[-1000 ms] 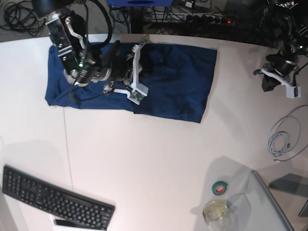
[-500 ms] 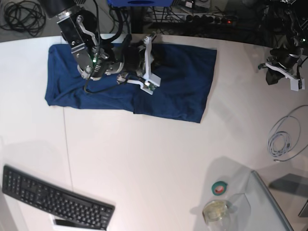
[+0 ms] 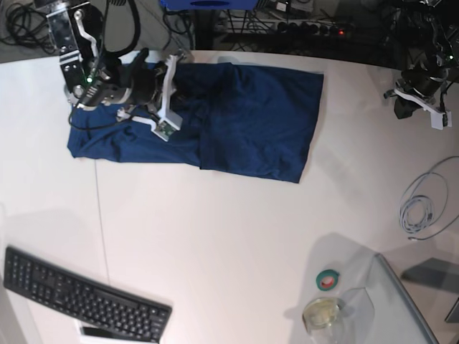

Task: Layout the t-shirt on the table in an organized manner, then fold the t-shirt properly
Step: 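Flatten the folded shirt with the right gripper and withdraw both grippers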

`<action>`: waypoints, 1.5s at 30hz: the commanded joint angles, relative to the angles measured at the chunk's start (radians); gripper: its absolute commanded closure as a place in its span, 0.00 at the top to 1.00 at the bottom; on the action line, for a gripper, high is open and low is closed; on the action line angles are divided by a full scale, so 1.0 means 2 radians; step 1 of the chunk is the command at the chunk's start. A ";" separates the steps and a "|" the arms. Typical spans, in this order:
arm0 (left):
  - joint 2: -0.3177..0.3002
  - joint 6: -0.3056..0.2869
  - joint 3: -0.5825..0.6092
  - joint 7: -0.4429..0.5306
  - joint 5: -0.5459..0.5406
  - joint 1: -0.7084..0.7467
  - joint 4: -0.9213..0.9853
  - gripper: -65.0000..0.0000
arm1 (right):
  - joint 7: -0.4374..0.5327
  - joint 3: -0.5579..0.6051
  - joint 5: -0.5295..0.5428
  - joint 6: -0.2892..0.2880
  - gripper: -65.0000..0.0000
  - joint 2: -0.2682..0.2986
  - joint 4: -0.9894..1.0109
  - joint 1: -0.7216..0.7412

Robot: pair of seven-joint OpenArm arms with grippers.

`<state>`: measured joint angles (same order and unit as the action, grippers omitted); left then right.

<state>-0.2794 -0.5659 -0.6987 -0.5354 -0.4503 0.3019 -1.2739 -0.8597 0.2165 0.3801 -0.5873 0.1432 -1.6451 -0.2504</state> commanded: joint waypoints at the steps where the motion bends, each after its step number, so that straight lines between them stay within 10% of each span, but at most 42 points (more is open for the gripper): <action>1: -0.009 -0.002 -0.002 0.010 -0.008 0.001 -0.009 0.00 | 0.007 0.012 0.014 -0.006 0.00 -0.011 -0.019 0.007; 12: -0.009 -0.002 -0.005 0.010 -0.008 0.001 -0.009 0.00 | -0.002 0.140 0.014 0.059 0.00 -0.042 0.055 0.081; 27: -0.007 -0.002 -0.002 0.010 -0.008 -0.002 -0.009 0.00 | -0.002 0.033 0.017 0.061 0.00 -0.008 0.030 0.040; 33: -0.007 -0.004 -0.002 0.010 -0.008 0.001 -0.009 0.00 | -0.016 -0.163 0.017 0.059 0.06 -0.029 -0.102 -0.005; 39: -0.008 -0.004 0.027 0.010 -0.008 0.001 -0.011 0.00 | -0.025 -0.336 0.018 0.039 0.74 -0.050 -0.088 0.010; 42: -0.008 -0.004 0.063 0.011 -0.008 -0.003 -0.012 0.00 | -0.029 -0.406 0.031 -0.042 0.75 -0.048 -0.042 0.030; 45: -0.007 -0.004 0.090 0.011 -0.008 -0.005 -0.012 0.00 | -0.061 -0.475 0.034 -0.055 0.74 -0.041 0.024 0.063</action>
<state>-0.2745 -0.5697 -0.5137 -0.5320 -0.4534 0.2935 -1.2812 -0.9993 -0.7319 0.4274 -0.6903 0.0463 -1.5810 -0.1333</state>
